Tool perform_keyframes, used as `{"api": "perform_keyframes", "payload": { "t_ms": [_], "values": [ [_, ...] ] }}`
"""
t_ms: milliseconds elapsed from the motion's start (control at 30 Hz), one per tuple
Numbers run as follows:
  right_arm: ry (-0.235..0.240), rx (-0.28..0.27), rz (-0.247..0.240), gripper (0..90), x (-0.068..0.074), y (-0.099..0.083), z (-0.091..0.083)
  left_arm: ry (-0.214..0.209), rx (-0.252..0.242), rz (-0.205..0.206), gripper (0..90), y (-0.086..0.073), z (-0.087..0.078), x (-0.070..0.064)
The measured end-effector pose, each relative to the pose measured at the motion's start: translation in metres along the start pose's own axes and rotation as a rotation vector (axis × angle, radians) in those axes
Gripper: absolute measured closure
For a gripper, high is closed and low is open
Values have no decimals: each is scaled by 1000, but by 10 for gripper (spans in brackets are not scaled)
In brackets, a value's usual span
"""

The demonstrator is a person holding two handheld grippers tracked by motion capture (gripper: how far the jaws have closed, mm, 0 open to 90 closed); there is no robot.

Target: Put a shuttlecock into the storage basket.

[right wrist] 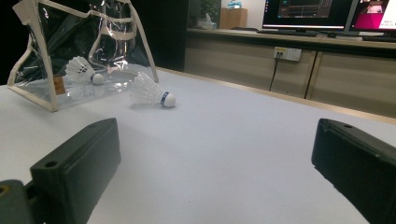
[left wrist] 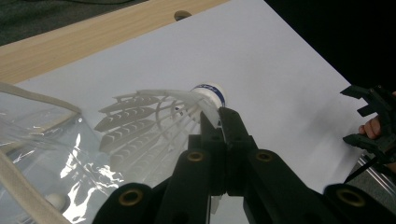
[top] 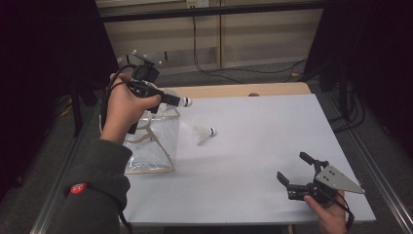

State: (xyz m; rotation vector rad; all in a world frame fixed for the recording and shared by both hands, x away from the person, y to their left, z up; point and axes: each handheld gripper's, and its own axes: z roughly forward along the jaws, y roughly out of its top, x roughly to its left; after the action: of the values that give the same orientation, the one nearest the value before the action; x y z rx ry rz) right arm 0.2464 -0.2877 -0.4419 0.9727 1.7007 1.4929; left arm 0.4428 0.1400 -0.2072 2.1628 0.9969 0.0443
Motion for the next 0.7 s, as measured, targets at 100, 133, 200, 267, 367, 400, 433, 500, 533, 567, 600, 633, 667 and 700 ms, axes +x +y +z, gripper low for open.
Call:
{"api": "perform_keyframes", "payload": {
  "t_ms": [100,133,200,267,367,400,433,500,533,567,600,633,667,700],
  "values": [
    [0,0,0,14,0,0,0,3,5,1,900,1,-1,1],
    [0,0,0,15,0,0,0,3,6,-1,900,1,-2,1],
    [0,-1,0,14,0,0,0,5,4,-3,900,1,-3,1],
    [0,0,0,14,0,0,0,3,-1,-5,900,2,-4,2],
    [0,-1,1,14,0,0,0,4,-2,-8,900,2,-5,2],
    [0,-1,0,14,0,0,0,4,-5,-10,900,2,-6,3],
    [0,-1,0,14,0,0,0,3,-3,-8,900,2,-7,3],
    [0,-1,0,15,0,0,0,5,-6,-13,900,2,-8,4],
    [1,-1,-1,14,0,0,0,7,-5,-13,900,2,-9,4],
    [1,-1,0,14,0,0,0,8,-8,-17,900,2,-10,5],
    [2,-1,-1,14,0,0,0,11,-11,-17,900,2,-11,5],
    [2,-1,-1,15,0,0,0,11,-12,-17,900,2,-12,5],
    [2,-1,-1,14,0,0,0,14,-11,-18,900,2,-12,5],
    [1,-1,0,15,0,0,0,14,-8,-12,900,3,-14,6]
  ]
}}
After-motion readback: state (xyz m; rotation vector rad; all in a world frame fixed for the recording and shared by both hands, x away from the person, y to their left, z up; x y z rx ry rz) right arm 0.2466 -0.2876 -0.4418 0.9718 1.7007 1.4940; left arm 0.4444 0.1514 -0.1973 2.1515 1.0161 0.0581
